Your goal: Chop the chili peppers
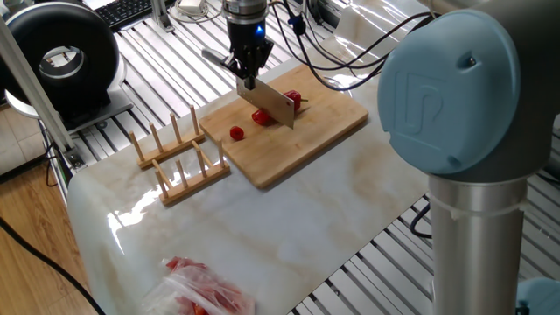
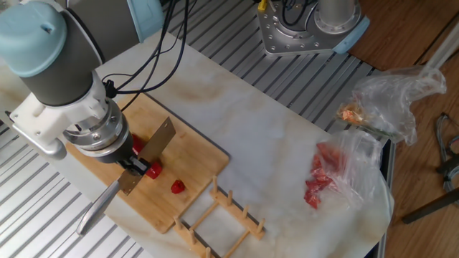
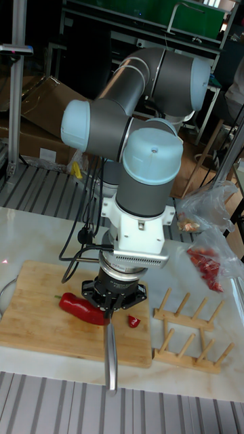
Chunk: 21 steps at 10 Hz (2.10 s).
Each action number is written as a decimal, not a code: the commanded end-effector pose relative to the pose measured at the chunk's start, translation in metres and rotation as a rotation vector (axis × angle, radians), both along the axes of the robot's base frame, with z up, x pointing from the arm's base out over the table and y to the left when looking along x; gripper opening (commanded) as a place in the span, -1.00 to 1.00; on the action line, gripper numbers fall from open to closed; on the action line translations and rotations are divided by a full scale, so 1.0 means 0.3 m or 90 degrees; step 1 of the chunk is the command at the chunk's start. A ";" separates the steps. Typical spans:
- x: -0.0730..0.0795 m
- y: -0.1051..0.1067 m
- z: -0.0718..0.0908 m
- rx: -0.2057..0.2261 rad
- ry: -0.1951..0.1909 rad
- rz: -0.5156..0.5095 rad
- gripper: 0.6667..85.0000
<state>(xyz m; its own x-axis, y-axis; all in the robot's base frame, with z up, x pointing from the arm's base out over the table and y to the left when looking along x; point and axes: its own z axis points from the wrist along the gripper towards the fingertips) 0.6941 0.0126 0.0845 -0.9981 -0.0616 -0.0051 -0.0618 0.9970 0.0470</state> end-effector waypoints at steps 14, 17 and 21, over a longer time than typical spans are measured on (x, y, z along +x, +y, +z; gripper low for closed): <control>0.021 0.041 -0.045 -0.012 -0.014 -0.028 -0.98; 0.030 0.040 -0.068 -0.011 -0.018 -0.028 -0.98; 0.044 0.051 -0.103 -0.013 -0.017 -0.032 -0.98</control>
